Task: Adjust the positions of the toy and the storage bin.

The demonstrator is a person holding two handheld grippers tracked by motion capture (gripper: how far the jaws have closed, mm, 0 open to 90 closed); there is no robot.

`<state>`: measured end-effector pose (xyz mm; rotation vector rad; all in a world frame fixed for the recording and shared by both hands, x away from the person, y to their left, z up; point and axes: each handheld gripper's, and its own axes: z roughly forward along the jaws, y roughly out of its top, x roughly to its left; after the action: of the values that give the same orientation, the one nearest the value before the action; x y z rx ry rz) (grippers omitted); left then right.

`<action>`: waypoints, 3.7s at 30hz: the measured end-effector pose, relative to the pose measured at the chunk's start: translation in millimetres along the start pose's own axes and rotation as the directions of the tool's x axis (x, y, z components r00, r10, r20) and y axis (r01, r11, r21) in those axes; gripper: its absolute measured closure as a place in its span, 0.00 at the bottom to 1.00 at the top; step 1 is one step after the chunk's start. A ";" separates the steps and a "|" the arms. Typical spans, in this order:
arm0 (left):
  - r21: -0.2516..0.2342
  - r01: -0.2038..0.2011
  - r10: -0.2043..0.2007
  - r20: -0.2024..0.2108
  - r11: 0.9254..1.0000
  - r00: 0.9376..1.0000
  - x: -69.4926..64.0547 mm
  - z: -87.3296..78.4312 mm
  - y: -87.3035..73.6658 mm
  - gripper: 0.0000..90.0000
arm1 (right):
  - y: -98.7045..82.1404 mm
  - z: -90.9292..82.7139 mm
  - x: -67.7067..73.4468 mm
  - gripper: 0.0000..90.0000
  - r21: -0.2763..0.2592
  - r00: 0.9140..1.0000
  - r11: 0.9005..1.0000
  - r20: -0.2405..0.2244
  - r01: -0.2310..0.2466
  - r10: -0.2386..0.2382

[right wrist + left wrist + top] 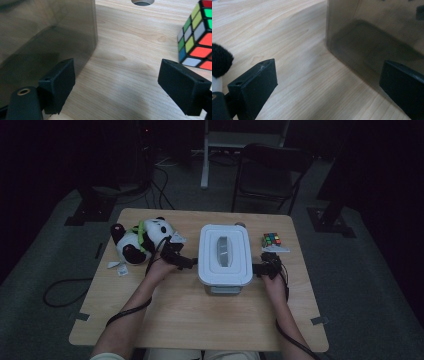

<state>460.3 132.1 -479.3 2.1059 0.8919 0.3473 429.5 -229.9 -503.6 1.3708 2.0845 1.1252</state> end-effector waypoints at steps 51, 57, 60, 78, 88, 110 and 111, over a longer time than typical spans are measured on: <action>0.081 -0.121 0.122 -0.007 0.989 0.993 -23.3 -9.0 5.5 0.03 | -19.5 -38.9 29.3 0.25 -0.045 0.993 0.998 -0.108 0.041 -0.045; 0.085 -0.129 0.130 -0.008 0.988 0.991 -29.9 -16.7 -0.5 0.03 | -24.9 -45.9 36.3 0.25 -0.044 0.991 0.997 -0.118 0.058 -0.063; 0.085 -0.137 0.138 -0.010 0.987 0.990 -33.2 -20.7 -3.6 0.03 | -27.4 -49.7 40.1 0.25 -0.039 0.990 0.997 -0.121 0.066 -0.071; 0.088 -0.159 0.159 0.001 0.983 0.987 -49.9 -41.8 -21.5 0.03 | -44.3 -66.4 57.2 0.25 -0.053 0.985 0.997 -0.159 0.061 -0.069; 0.085 -0.167 0.167 0.009 0.982 0.986 -61.1 -50.4 -30.1 0.03 | -50.9 -75.2 61.9 0.25 -0.051 0.982 0.996 -0.173 0.074 -0.081; 0.055 -0.164 0.162 0.050 0.985 0.986 -71.8 -65.4 -47.3 0.03 | -68.2 -87.7 67.6 0.25 -0.068 0.977 0.996 -0.204 0.053 -0.066; 0.051 -0.156 0.153 0.058 0.986 0.987 -70.0 -65.2 -48.7 0.03 | -68.7 -88.1 67.0 0.24 -0.071 0.977 0.996 -0.201 0.055 -0.068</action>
<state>353.7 141.4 -471.2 2.2317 0.7166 0.3474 299.8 -219.0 -499.7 1.1963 2.1926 1.3438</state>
